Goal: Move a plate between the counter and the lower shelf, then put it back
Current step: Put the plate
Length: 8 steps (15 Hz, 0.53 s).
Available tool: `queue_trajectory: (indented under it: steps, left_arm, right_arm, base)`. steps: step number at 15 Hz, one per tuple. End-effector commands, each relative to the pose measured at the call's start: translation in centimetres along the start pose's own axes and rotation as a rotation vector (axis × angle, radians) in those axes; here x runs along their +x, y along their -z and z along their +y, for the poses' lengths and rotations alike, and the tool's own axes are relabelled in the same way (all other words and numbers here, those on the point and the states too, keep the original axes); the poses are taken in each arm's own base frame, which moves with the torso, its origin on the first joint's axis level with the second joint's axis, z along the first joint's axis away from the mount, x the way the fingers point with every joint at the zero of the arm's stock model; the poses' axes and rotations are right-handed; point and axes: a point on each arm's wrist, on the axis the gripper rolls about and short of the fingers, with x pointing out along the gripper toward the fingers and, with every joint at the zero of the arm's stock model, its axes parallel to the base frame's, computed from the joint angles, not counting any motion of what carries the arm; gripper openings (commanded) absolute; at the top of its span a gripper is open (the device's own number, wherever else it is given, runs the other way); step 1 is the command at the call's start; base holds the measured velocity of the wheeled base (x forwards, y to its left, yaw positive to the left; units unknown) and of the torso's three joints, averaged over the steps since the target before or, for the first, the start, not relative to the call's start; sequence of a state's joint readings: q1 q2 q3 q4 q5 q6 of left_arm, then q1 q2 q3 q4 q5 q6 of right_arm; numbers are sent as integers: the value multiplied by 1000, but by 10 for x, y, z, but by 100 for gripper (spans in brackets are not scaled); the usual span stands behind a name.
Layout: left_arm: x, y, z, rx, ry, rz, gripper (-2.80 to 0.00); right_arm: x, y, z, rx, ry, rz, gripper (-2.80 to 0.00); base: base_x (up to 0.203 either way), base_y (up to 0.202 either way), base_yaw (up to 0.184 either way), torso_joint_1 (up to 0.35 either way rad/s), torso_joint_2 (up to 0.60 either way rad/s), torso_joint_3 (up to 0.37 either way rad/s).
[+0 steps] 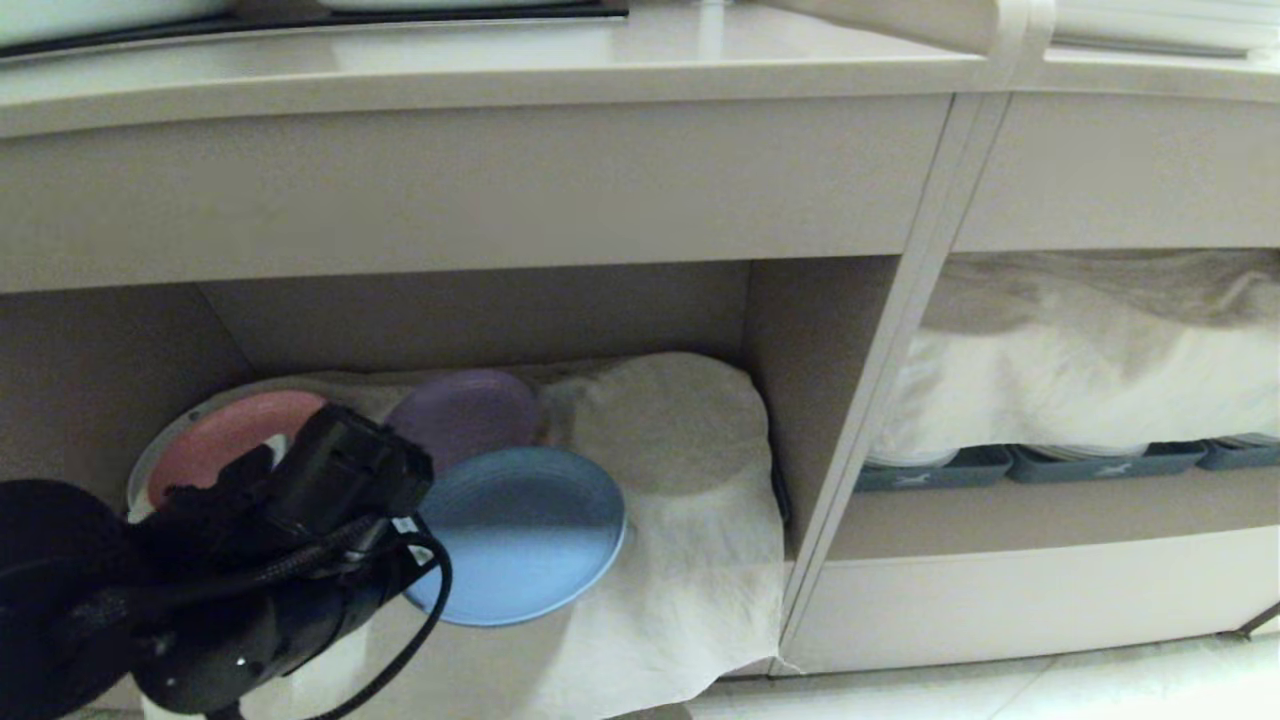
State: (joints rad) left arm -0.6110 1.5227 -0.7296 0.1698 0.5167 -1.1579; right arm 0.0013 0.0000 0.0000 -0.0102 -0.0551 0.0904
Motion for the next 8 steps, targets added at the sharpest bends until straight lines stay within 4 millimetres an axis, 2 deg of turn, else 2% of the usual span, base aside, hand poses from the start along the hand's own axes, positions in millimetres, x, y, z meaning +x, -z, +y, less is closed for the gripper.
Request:
queue_trajectory:
  steps: [1, 4, 8]
  left_arm:
    - [-6, -7, 10, -37, 2, -18, -280]
    - [-10, -12, 17, -62, 1, -31, -280]
    - [-16, -19, 36, -57, -16, -56, -280]
  right_arm:
    - [0, 0, 0, 0, 0, -1, -280]
    - [0, 0, 0, 0, 0, -1, -280]
    - [0, 0, 0, 0, 0, -1, -280]
  base:
    - [0, 0, 0, 0, 0, 0]
    - [0, 0, 0, 0, 0, 0]
    - [0, 0, 0, 0, 0, 0]
